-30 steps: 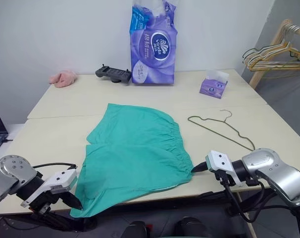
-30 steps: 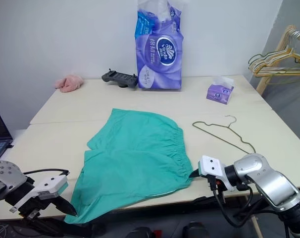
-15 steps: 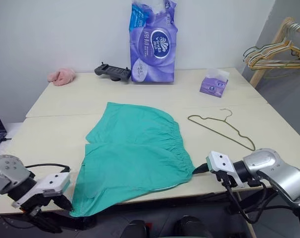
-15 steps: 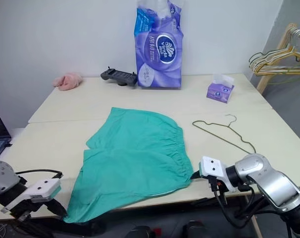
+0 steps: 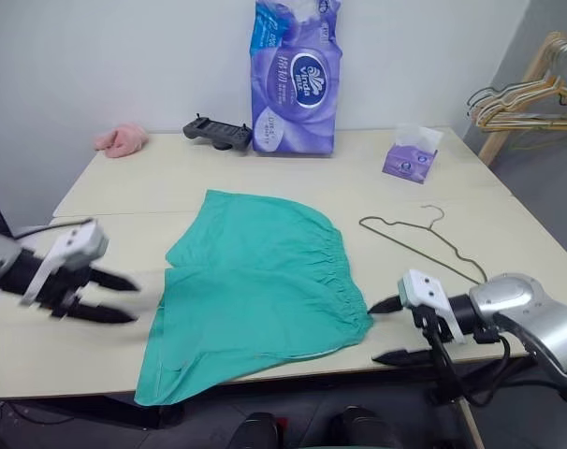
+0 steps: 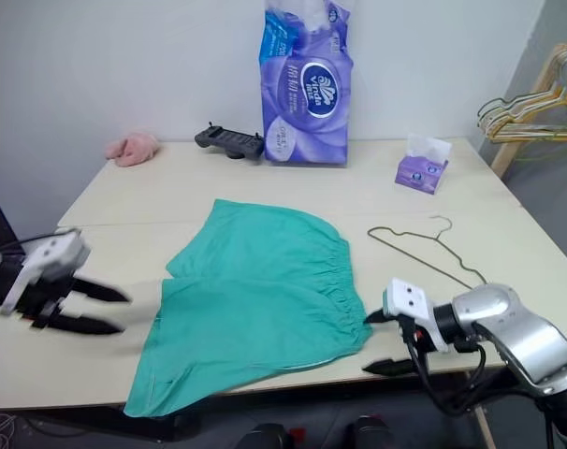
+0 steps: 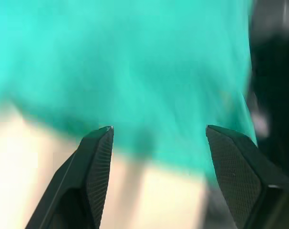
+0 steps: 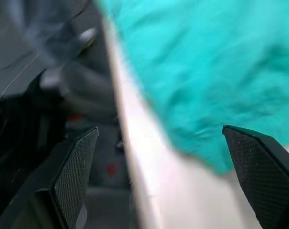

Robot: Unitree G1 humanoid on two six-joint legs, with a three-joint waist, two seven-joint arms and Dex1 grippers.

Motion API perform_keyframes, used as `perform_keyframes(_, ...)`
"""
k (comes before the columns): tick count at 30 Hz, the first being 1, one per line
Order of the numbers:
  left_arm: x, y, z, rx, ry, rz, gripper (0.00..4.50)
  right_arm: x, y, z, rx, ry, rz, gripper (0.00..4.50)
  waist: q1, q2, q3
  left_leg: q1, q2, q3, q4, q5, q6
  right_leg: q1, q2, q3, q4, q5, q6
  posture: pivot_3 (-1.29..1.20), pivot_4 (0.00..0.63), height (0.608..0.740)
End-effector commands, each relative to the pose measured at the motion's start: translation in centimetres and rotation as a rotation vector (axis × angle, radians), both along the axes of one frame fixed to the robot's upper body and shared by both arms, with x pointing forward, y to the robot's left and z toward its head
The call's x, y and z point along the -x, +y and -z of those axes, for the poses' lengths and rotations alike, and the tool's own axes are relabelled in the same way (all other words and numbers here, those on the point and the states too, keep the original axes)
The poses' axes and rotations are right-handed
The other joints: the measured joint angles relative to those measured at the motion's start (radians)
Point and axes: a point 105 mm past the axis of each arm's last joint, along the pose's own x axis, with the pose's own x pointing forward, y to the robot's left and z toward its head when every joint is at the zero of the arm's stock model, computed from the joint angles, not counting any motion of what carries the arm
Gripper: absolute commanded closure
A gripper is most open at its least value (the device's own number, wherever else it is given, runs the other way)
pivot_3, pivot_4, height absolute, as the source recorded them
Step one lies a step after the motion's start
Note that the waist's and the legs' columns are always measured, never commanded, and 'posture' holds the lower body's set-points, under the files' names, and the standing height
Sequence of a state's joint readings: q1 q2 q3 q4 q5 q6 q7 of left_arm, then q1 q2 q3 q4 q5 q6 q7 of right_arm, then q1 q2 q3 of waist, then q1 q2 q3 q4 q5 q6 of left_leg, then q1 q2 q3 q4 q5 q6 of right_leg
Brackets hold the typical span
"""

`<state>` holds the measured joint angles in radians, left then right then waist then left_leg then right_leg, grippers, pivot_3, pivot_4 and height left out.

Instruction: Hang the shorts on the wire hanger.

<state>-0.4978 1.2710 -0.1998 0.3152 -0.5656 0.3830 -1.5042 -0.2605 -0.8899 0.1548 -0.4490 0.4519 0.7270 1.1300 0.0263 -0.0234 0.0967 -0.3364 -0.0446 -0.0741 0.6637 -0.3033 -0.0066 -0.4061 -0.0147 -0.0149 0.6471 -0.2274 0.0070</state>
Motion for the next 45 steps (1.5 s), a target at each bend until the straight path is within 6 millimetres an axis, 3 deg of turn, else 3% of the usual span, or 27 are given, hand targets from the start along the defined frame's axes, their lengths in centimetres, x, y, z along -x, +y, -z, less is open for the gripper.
perform_keyframes(1, -2.9, -4.4, -2.0, 0.150, -0.152, -0.069, 1.23, -1.7, -0.6, -2.9, -0.048, -0.089, 0.104, 0.06, -0.002, 0.000, 0.000, -0.001, 0.000, 0.000, 0.000, 0.000, 0.000, 0.000, 0.000, 0.001, 0.000, 0.001, 0.001, 0.04, 0.040, 0.740)
perform_keyframes(5, -5.8, -11.6, -2.2, 0.314, -0.305, -0.104, 1.23, -3.7, -2.4, -4.1, -0.018, -0.177, 0.224, 0.06, -0.001, -0.001, -0.001, -0.005, 0.000, 0.000, 0.001, -0.001, -0.001, -0.005, -0.001, 0.003, -0.001, 0.001, 0.001, 0.01, 0.032, 0.740)
perform_keyframes(9, -6.8, -18.7, -1.3, 0.309, -0.432, -0.040, 1.23, -7.7, -7.1, -4.2, 0.083, -0.269, 0.458, 0.06, -0.001, -0.002, -0.002, -0.012, -0.001, 0.002, 0.005, 0.000, -0.003, -0.010, -0.002, 0.006, -0.002, 0.008, -0.007, -0.02, 0.023, 0.740)
perform_keyframes(14, -7.3, -24.2, 0.0, 0.272, -0.522, 0.029, 1.23, -10.7, -12.5, -3.9, 0.209, -0.310, 0.627, 0.06, -0.006, -0.001, -0.003, -0.010, -0.002, 0.007, 0.005, 0.000, -0.003, -0.010, -0.002, 0.008, -0.001, 0.008, -0.007, -0.04, 0.018, 0.740)
perform_keyframes(17, -7.5, -26.3, 1.1, 0.231, -0.568, 0.069, 1.23, -12.3, -15.2, -3.8, 0.245, -0.303, 0.712, 0.06, -0.012, 0.003, -0.006, -0.009, -0.002, 0.010, 0.005, 0.000, -0.002, -0.010, -0.002, 0.010, -0.001, 0.009, -0.009, -0.05, 0.014, 0.740)
perform_keyframes(23, -6.8, -28.9, 2.4, 0.257, -0.542, 0.116, 1.23, -14.7, -17.2, -2.9, 0.263, -0.248, 0.788, 0.06, -0.039, 0.005, -0.007, -0.007, 0.001, 0.021, 0.004, 0.000, -0.001, -0.007, 0.002, 0.016, 0.000, 0.010, -0.010, -0.06, 0.013, 0.740)
perform_keyframes(30, -5.3, -30.5, 2.7, 0.346, -0.422, 0.129, 1.23, -15.4, -17.1, 0.8, 0.313, -0.130, 0.778, 0.06, -0.059, 0.005, -0.007, -0.004, 0.001, 0.025, 0.004, 0.000, 0.000, -0.008, 0.004, 0.028, 0.000, 0.013, -0.006, -0.03, 0.015, 0.740)
perform_keyframes(40, -5.3, -30.3, 2.0, 0.359, -0.412, 0.111, 1.23, -16.3, -17.2, 2.1, 0.294, -0.119, 0.887, 0.06, -0.058, 0.007, -0.008, -0.002, 0.001, 0.027, 0.004, 0.000, 0.000, -0.008, 0.006, 0.031, 0.001, 0.014, -0.006, 0.00, 0.016, 0.740)
perform_keyframes(45, -5.2, -29.9, 2.0, 0.355, -0.412, 0.106, 1.23, -15.7, -17.7, 3.3, 0.290, -0.053, 0.935, 0.06, -0.055, 0.008, -0.009, -0.002, 0.001, 0.027, 0.004, 0.000, 0.001, -0.007, 0.006, 0.032, 0.001, 0.014, -0.006, 0.02, 0.016, 0.740)
